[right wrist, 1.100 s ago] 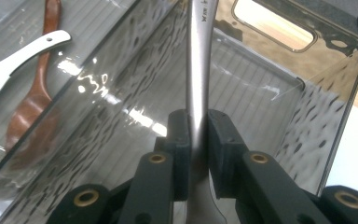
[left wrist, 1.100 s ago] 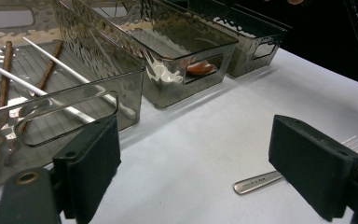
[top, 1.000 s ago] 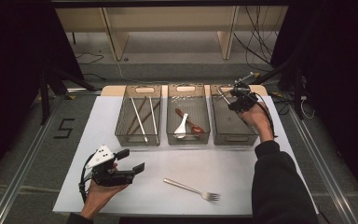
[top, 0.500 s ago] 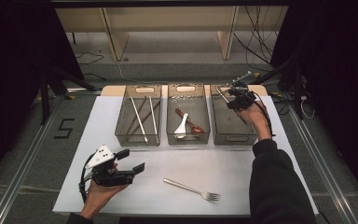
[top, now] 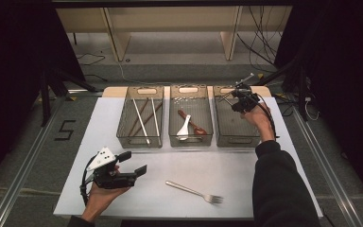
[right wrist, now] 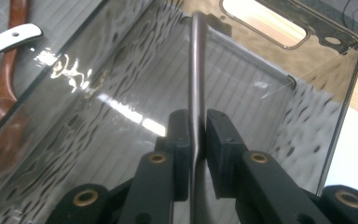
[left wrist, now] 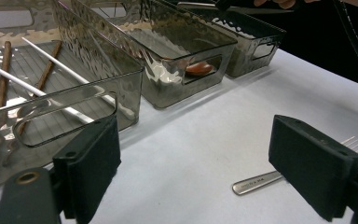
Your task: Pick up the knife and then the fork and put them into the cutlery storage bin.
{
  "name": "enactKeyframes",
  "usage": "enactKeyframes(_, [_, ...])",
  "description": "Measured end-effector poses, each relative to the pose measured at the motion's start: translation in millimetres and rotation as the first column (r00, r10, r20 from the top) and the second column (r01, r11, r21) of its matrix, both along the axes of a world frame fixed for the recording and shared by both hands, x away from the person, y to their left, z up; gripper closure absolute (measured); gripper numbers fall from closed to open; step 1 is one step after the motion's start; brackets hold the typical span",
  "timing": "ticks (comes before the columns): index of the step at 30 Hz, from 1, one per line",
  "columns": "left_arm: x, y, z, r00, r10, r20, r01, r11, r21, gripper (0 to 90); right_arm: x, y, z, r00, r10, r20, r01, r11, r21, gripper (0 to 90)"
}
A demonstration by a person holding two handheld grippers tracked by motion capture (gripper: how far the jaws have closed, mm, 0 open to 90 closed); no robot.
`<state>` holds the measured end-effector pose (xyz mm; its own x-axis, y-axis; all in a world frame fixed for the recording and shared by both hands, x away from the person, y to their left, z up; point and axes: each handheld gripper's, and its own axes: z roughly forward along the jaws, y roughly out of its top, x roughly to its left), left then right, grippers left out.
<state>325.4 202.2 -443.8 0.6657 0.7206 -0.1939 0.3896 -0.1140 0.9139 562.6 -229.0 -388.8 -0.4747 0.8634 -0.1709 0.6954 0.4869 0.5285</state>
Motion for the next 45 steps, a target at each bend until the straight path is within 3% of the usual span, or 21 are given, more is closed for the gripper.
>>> enactKeyframes(4, [0.1, 0.0, -0.1, 1.0, 0.0, -0.003, 0.0, 1.0, -0.001, 16.0, 0.6, -0.8, 6.6, 0.9998, -0.02, 0.009, 0.02, 0.9965, 0.081, 55.9])
enactKeyframes(8, [-0.2, -0.3, 0.1, 1.0, -0.002, -0.003, 0.002, 1.0, 0.004, 16.0, -2.8, 1.0, 19.2, 0.9994, -0.013, 0.032, 0.009, 0.9924, 0.123, 49.9])
enactKeyframes(15, [-0.2, -0.4, 0.1, 1.0, -0.003, -0.002, 0.003, 1.0, 0.006, 16.0, -10.7, 6.3, 27.0, 0.9993, 0.003, 0.038, -0.008, 0.9916, 0.129, 39.1])
enactKeyframes(19, [-0.1, -0.3, 0.0, 1.0, 0.001, -0.002, -0.001, 1.0, 0.002, 16.0, -17.7, 10.6, 30.5, 0.9994, 0.014, 0.031, -0.019, 0.9876, 0.156, 35.2])
enactKeyframes(27, [-0.4, 0.1, 0.3, 1.0, 0.0, 0.001, 0.0, 1.0, 0.007, 16.0, -48.2, 27.4, 42.3, 0.9939, 0.097, 0.052, -0.106, 0.9743, 0.199, 32.8])
enactKeyframes(34, [-0.5, 0.0, 0.4, 1.0, 0.004, 0.003, -0.004, 1.0, 0.002, 16.0, -80.4, 41.5, 44.3, 0.9789, 0.197, 0.054, -0.204, 0.9554, 0.214, 31.8])
enactKeyframes(45, [-0.9, -0.2, 0.5, 0.9999, 0.007, 0.007, -0.007, 1.0, -0.002, 16.0, -124.1, 57.4, 32.4, 0.9555, 0.294, 0.024, -0.291, 0.9283, 0.231, 31.6])
